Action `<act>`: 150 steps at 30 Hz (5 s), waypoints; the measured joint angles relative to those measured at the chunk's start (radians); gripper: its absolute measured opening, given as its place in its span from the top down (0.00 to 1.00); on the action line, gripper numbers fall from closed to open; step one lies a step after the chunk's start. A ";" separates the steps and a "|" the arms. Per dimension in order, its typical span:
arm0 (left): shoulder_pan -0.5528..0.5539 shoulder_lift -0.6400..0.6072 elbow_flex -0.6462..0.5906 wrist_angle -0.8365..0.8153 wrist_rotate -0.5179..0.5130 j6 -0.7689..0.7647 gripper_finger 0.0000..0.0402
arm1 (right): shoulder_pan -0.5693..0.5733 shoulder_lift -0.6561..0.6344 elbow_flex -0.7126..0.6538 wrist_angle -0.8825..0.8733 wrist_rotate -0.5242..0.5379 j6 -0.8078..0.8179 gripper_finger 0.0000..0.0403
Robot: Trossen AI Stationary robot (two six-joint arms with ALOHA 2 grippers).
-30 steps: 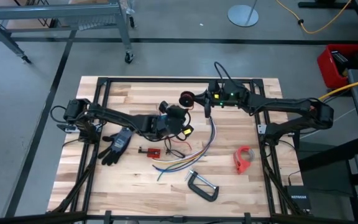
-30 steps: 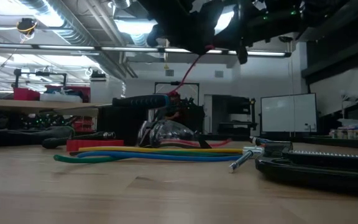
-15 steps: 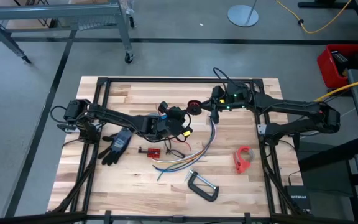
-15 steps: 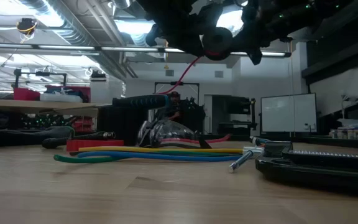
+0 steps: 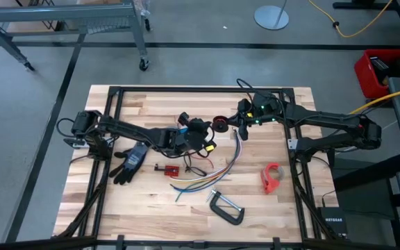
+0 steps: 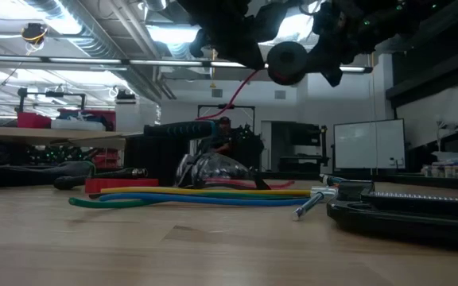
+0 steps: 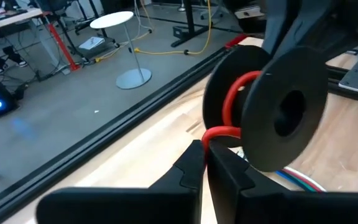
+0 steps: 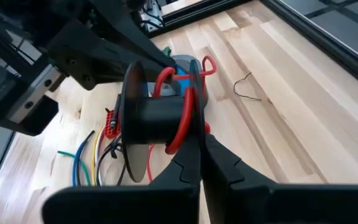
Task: Coil cords
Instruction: Coil the red wire onto the black spool
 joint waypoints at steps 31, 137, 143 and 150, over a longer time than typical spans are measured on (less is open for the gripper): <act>0.046 -0.002 -0.040 -0.131 0.511 0.085 0.71 | 0.000 -0.160 -0.002 -0.207 -0.067 -0.074 1.00; -0.013 0.075 -0.056 0.099 0.317 0.307 0.74 | 0.000 -0.276 0.000 -0.361 -0.272 -0.050 1.00; -0.040 0.075 -0.056 0.099 0.317 0.307 0.74 | 0.000 -0.276 0.000 -0.361 -0.243 -0.050 1.00; -0.049 0.075 -0.056 0.099 0.317 0.309 0.74 | 0.000 -0.276 0.000 -0.361 -0.243 -0.050 1.00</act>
